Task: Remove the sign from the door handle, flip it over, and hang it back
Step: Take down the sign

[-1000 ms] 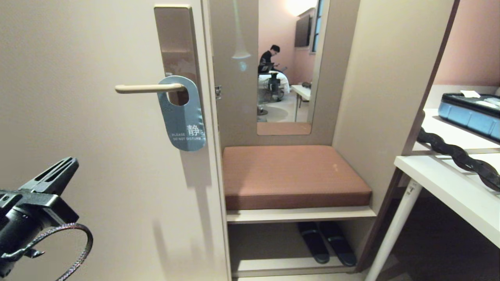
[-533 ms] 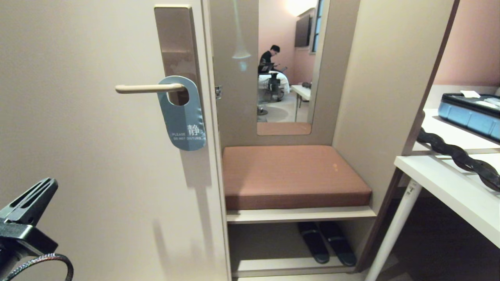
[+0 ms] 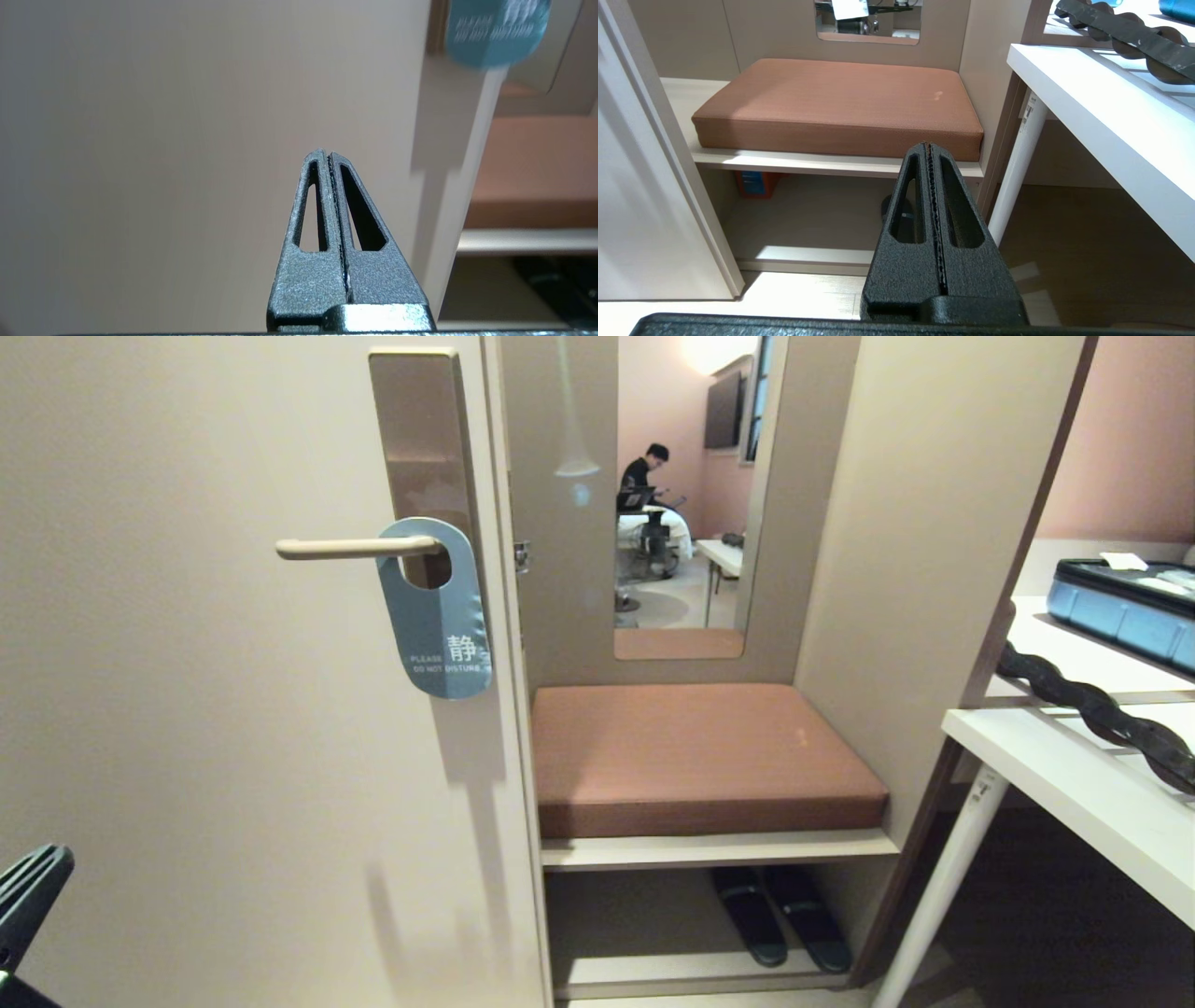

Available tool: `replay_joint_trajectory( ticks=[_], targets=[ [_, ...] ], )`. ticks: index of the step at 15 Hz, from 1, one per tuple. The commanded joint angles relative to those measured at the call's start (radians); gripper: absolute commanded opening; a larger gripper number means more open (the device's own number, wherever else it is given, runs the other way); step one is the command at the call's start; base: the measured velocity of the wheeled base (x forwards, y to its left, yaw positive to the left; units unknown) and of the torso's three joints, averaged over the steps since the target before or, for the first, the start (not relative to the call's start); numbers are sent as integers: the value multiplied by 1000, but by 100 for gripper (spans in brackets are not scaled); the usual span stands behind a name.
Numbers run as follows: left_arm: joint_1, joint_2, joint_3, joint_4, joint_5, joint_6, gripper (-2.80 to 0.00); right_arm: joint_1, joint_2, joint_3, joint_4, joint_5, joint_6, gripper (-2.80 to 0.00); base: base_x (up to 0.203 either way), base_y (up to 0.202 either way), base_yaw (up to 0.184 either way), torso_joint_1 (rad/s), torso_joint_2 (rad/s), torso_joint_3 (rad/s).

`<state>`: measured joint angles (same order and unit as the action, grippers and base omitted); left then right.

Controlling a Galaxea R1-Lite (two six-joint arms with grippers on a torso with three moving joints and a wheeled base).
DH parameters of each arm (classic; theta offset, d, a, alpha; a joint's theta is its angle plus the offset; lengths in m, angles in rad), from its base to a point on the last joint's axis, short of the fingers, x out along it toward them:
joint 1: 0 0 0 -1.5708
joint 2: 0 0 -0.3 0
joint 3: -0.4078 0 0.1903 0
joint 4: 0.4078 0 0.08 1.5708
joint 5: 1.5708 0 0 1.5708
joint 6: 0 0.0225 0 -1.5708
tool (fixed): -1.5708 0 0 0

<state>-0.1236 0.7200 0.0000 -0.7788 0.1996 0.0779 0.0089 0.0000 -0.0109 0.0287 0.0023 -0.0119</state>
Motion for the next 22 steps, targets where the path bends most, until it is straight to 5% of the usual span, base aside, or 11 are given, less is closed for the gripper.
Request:
replay_joint_trajectory(
  ticks=[1,8,12,22],
  targets=[
    [67,-182,0,158,-43,-1,-280,0,0,0,0,1,0,-280,0,0,0,0,0,0],
    [120,-556,0,618,-124,2,-280,0,0,0,0,1,0,-280,0,0,0,0,0,0],
    [126,-690,-1,773,-213,1,-280,0,0,0,0,1,0,-280,0,0,0,0,0,0],
    [124,-720,0,778,-214,-5,-280,0,0,0,0,1,0,-280,0,0,0,0,0,0]
  ],
)
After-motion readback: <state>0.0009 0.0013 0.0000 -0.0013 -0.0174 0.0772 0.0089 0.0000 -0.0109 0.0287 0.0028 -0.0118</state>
